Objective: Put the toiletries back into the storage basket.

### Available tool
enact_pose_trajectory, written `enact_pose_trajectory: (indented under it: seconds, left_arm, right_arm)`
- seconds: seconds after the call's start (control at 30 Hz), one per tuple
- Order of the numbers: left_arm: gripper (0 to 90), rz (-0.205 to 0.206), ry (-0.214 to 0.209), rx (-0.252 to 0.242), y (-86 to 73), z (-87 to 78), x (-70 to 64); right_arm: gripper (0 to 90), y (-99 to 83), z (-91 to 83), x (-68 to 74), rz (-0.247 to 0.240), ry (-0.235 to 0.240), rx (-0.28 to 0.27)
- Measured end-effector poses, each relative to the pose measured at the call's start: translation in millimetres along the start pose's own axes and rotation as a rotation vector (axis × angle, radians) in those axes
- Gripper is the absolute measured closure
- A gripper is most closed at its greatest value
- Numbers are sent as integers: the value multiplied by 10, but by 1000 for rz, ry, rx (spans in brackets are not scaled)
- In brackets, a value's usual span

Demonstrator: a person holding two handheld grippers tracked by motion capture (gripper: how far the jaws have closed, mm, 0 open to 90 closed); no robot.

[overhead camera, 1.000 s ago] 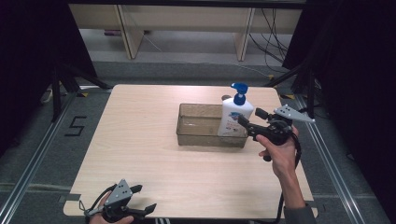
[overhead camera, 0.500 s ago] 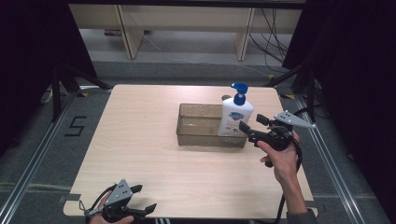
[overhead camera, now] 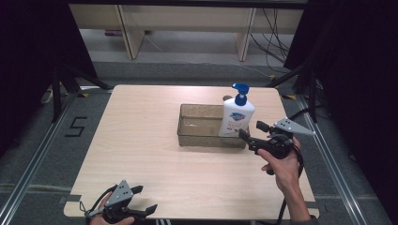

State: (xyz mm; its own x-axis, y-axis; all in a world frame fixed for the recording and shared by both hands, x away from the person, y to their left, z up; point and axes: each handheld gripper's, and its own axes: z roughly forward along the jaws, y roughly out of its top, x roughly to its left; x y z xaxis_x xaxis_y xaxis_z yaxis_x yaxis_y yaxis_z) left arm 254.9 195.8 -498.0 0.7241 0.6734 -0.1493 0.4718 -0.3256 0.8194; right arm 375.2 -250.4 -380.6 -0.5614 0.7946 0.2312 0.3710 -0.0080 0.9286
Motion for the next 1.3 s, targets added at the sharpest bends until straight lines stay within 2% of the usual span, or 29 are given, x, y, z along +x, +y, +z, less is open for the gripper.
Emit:
enact_pose_trajectory:
  seconds: [0.03,0.07,0.1,0.17,0.23,0.37,0.4,0.43,0.47,0.53,0.6,0.63,0.67,0.73,0.77,0.8,0.83,0.93,0.97,1.0,1.03,1.07,1.1,1.13,1.17,1.2,1.27,1.3]
  left_arm:
    - [160,-2,4,2,0,-3,-2]
    - [159,1,5,9,0,-7,4]
    - [159,-11,2,-3,-3,4,-2]
    - [159,-7,9,7,1,-5,-4]
    - [159,-8,8,4,0,-3,-3]
    - [159,-9,8,5,-1,-3,-2]
    - [159,-9,8,3,-1,-2,-2]
    - [159,-8,8,4,0,-4,-3]
    - [159,-7,7,4,0,-5,-2]
    - [159,-10,8,3,-1,-3,-2]
    - [159,-10,7,3,0,-2,-4]
    - [159,-7,6,4,0,-4,-4]
    - [159,-7,6,3,0,-4,-3]
    - [159,-11,8,3,0,-2,-5]
    - [159,-11,7,3,-1,-2,-5]
    - [159,-10,3,0,-2,1,-3]
    - [159,-16,9,1,0,-1,-9]
    - [159,-16,8,1,-2,3,-8]
    - [160,-14,6,0,-2,4,-6]
    - [159,-11,10,7,-1,-1,-5]
    - [159,-12,8,2,-2,1,-4]
    - [159,-12,9,2,-1,0,-4]
    - [159,-12,9,4,-1,-1,-3]
    - [160,-13,8,1,-3,2,-4]
    - [159,-12,8,3,-3,1,-4]
    - [159,-11,7,5,-1,0,-5]
    - [160,-1,2,8,-2,-2,3]
    - [159,-11,1,1,-4,5,-3]
  right_arm:
    - [170,-9,-3,5,-11,-1,1]
    - [170,-18,-9,31,11,3,12]
    - [170,-24,-8,37,-1,-2,10]
    - [170,-29,-3,61,1,9,11]
    - [170,-33,-4,70,-15,4,10]
    - [170,-66,4,119,-12,20,23]
    - [170,-77,11,115,-29,21,18]
    - [170,-92,12,143,2,31,26]
    - [170,-109,17,150,0,44,29]
    - [171,-136,27,160,-21,41,26]
    - [171,-172,34,190,-2,47,42]
    - [171,-190,43,189,-12,56,36]
    - [171,-194,25,190,-29,38,59]
    - [171,-233,46,206,-9,51,50]
    - [171,-246,37,232,18,49,67]
    - [172,-255,42,214,-14,50,71]
    - [172,-268,46,224,-1,64,64]
    - [173,-302,57,227,-24,55,56]
    - [173,-314,66,237,-19,57,55]
    - [173,-325,62,263,5,60,71]
    - [173,-341,75,253,-18,58,68]
    - [173,-355,79,254,-21,58,72]
    - [173,-379,87,285,12,66,79]
    - [173,-395,102,265,-22,64,78]
    - [173,-415,97,295,12,69,88]
    - [174,-425,99,286,-5,64,92]
    - [173,-461,107,299,-1,70,95]
    - [173,-476,109,308,8,81,99]
